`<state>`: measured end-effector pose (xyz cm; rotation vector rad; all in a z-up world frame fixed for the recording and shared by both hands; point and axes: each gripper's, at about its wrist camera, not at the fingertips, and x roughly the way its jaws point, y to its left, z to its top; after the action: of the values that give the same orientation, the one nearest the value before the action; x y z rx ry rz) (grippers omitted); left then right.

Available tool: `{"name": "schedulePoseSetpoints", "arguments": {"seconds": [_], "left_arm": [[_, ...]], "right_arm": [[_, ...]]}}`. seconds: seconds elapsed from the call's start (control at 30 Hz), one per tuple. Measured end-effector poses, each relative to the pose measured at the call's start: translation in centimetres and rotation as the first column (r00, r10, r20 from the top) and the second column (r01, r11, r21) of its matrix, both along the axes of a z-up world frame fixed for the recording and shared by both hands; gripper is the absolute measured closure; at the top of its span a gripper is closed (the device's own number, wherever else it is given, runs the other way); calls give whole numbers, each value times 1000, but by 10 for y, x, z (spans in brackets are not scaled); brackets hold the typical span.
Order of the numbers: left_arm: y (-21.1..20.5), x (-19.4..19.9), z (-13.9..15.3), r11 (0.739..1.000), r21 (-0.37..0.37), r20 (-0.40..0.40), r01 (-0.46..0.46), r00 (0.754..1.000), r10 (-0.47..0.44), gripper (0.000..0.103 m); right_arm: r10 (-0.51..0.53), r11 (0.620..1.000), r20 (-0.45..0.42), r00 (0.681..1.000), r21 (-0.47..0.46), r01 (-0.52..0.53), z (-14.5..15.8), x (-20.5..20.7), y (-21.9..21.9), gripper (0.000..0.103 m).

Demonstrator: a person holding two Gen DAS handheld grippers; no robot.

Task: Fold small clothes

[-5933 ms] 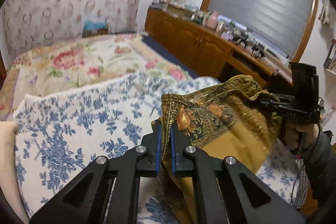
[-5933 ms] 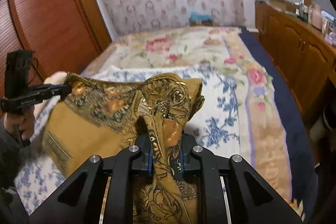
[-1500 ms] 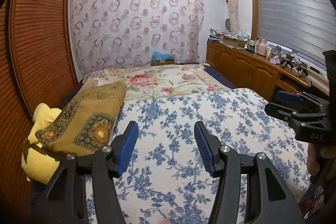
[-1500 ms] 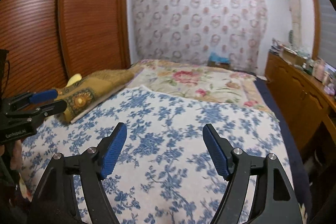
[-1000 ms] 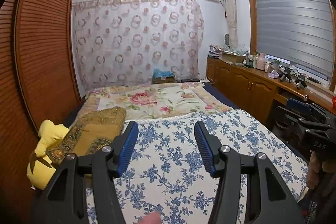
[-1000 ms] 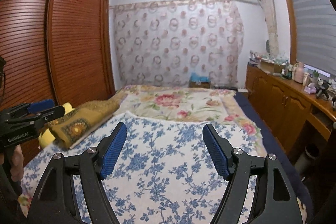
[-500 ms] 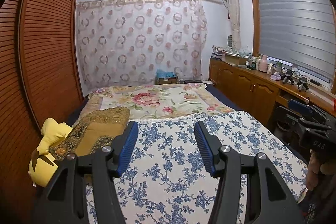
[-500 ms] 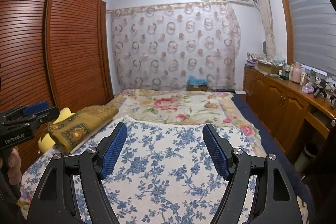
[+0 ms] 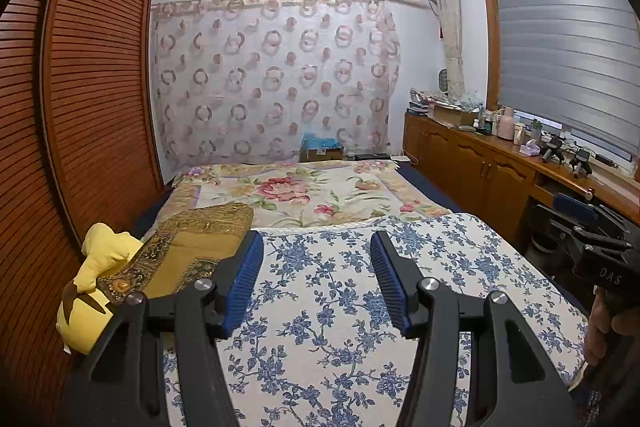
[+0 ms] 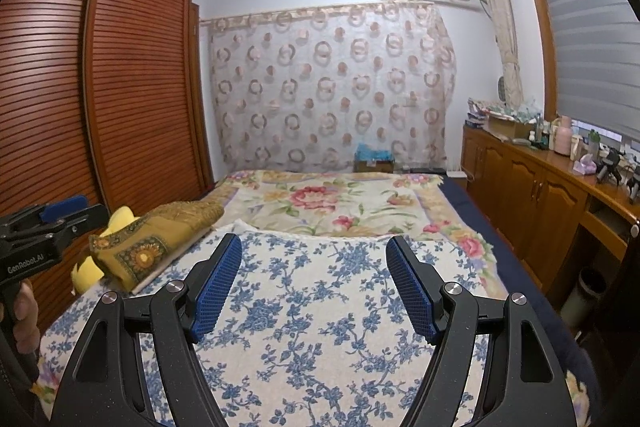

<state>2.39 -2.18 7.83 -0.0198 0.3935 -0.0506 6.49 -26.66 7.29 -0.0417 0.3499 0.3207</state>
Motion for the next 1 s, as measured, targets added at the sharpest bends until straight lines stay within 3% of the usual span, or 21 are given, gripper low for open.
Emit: {"name": "schedulePoseSetpoints", "arguments": {"seconds": [1.0], "left_arm": [[9,1,2,1000,3,8,-12,1000,12,48]], "right_arm": [[-8,1000,-4,1000,3,8,-2,1,-1,26]]}}
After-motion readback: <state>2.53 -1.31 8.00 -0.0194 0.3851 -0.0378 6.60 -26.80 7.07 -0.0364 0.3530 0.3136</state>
